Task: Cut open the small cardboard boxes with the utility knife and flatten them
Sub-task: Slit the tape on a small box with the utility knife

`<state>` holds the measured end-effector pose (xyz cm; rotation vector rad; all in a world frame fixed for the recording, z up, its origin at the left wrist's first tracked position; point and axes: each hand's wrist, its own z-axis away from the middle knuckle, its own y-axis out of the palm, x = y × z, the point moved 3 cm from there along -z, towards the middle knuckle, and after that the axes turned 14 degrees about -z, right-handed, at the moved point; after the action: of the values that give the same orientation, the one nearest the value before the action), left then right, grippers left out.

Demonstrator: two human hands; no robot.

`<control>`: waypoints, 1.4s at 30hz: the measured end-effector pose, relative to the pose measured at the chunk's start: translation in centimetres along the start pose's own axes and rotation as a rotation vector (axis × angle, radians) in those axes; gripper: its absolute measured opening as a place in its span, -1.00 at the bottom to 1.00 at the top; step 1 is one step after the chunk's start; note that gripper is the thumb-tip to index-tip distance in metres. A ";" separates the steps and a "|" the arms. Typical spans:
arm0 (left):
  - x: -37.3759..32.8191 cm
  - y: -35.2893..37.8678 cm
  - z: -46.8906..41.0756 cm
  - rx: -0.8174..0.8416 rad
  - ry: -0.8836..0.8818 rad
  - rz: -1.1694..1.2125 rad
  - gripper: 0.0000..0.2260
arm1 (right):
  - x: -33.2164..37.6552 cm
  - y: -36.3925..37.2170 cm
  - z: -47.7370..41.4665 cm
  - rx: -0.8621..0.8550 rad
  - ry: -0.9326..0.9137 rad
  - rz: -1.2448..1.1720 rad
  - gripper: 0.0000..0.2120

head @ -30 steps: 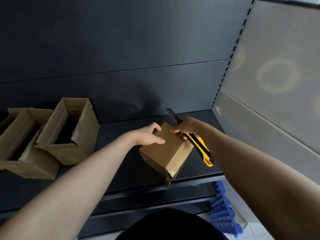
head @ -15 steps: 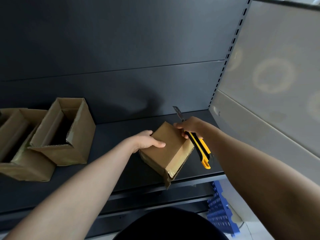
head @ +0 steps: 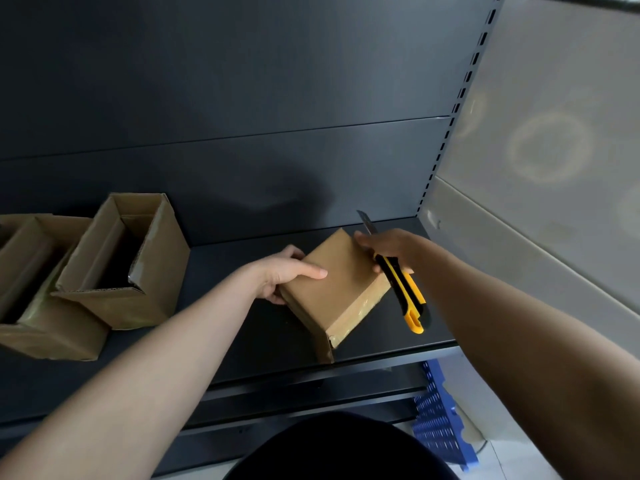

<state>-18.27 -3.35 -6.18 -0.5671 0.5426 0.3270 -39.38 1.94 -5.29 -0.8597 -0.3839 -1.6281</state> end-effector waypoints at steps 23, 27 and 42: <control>-3.0 0.6 1.6 -0.528 0.490 -0.914 -0.63 | -0.1 1.5 0.0 -0.033 -0.094 -0.050 -0.64; -3.8 1.0 1.7 -0.481 0.421 -0.931 -0.64 | -0.4 1.4 -0.3 -0.024 -0.136 0.041 -0.59; -4.8 0.5 0.5 -0.336 0.335 -0.846 -0.78 | -1.5 -3.7 2.3 0.079 -0.309 0.544 -0.62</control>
<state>-22.15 -3.31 -3.32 -1.1290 0.5227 -0.5007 -42.05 5.42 -4.02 -1.0509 -0.3837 -0.9761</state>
